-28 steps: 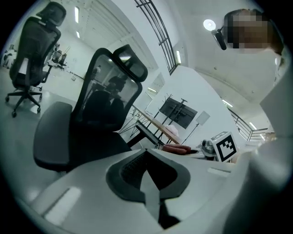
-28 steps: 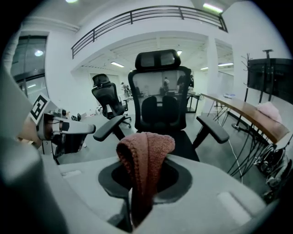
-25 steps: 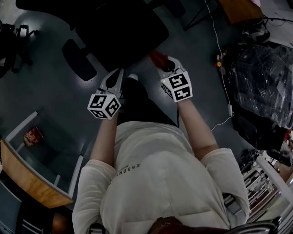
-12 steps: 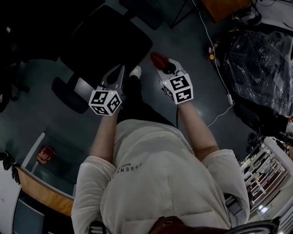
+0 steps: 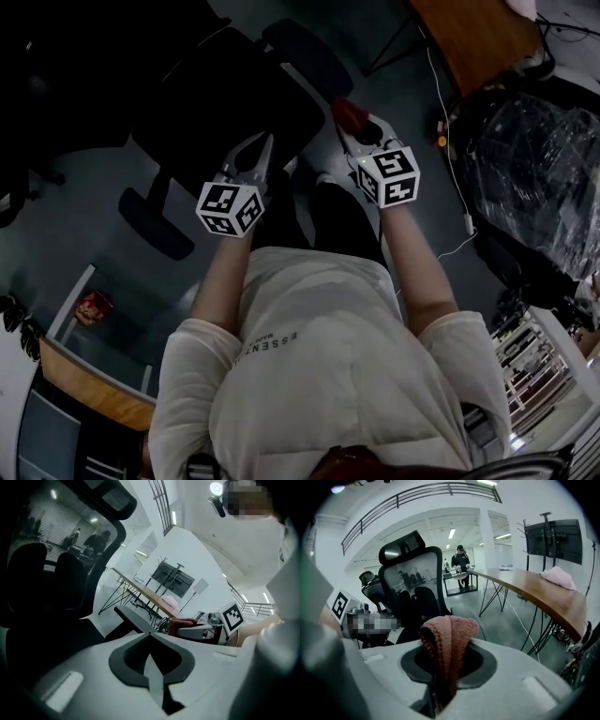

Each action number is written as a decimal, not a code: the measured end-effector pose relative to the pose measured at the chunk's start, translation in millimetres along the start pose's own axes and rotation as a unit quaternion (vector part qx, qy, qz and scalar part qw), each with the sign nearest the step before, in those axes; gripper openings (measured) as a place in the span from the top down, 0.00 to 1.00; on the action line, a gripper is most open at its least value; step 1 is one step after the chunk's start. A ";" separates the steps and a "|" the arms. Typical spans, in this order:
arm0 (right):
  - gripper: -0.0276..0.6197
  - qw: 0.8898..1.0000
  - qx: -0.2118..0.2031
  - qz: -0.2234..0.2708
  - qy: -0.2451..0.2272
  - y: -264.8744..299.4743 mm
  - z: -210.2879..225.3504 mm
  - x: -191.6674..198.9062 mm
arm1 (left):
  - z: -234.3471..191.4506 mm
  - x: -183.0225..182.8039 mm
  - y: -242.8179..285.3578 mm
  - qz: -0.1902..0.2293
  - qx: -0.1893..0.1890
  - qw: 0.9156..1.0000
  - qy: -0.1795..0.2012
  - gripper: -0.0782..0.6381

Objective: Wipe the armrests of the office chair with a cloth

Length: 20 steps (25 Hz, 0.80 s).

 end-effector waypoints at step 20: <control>0.86 0.942 -0.185 0.043 -0.278 200.2 52.9 -138.8 | -31.1 12.2 95.1 0.155 -0.220 0.957 -0.103 0.87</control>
Point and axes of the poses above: the fingertips, and each gripper's own axes: y forward along the fingers, z to its right, x out of its underside, the point moved 6 cm from there along -y, backward along the fingers, and after that the axes turned 12 degrees about x, right-handed, at the moved point
